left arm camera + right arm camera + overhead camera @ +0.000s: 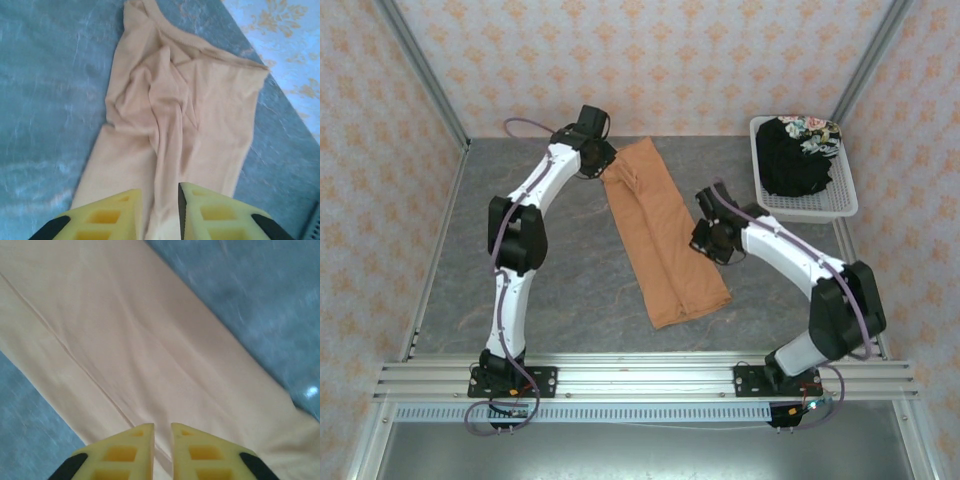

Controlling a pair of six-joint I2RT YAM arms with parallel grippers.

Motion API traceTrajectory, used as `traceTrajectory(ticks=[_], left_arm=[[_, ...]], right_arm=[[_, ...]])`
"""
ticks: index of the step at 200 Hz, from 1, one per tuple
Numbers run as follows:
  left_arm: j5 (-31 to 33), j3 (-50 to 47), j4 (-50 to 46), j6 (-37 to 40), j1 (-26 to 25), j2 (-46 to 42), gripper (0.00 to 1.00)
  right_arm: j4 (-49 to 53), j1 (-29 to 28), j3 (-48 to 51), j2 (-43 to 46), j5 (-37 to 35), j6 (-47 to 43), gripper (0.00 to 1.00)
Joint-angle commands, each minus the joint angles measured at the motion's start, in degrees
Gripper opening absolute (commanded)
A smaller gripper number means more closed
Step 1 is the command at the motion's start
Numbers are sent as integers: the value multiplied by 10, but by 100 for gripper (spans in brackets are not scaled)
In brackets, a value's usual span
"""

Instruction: Fold and stack the t-shirts

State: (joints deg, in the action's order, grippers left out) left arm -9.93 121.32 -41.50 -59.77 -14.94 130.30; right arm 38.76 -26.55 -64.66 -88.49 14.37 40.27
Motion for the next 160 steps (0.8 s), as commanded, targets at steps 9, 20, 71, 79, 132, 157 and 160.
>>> traceTrajectory(ticks=[9, 20, 71, 79, 132, 157, 160], left_arm=[[-11, -41, 46, -123, -20, 29, 20], [-11, -34, 54, -148, -18, 48, 19], [17, 120, 13, -147, -10, 169, 17], [8, 147, -2, -147, -9, 194, 16], [-39, 205, 25, -153, -8, 278, 13], [-68, 275, 39, -149, -8, 334, 13], [-72, 283, 44, -149, -8, 340, 13]], right_arm=[[-78, 24, -82, -116, 14, -117, 7], [-91, 26, -122, -162, 31, -137, 5], [-88, 33, -232, -311, 34, -124, 2], [-89, 34, -231, -323, 35, -113, 2], [-132, 28, -165, -335, 83, 1, 2], [-166, 22, -131, -325, 95, 56, 2], [-172, 22, -127, -324, 96, 63, 2]])
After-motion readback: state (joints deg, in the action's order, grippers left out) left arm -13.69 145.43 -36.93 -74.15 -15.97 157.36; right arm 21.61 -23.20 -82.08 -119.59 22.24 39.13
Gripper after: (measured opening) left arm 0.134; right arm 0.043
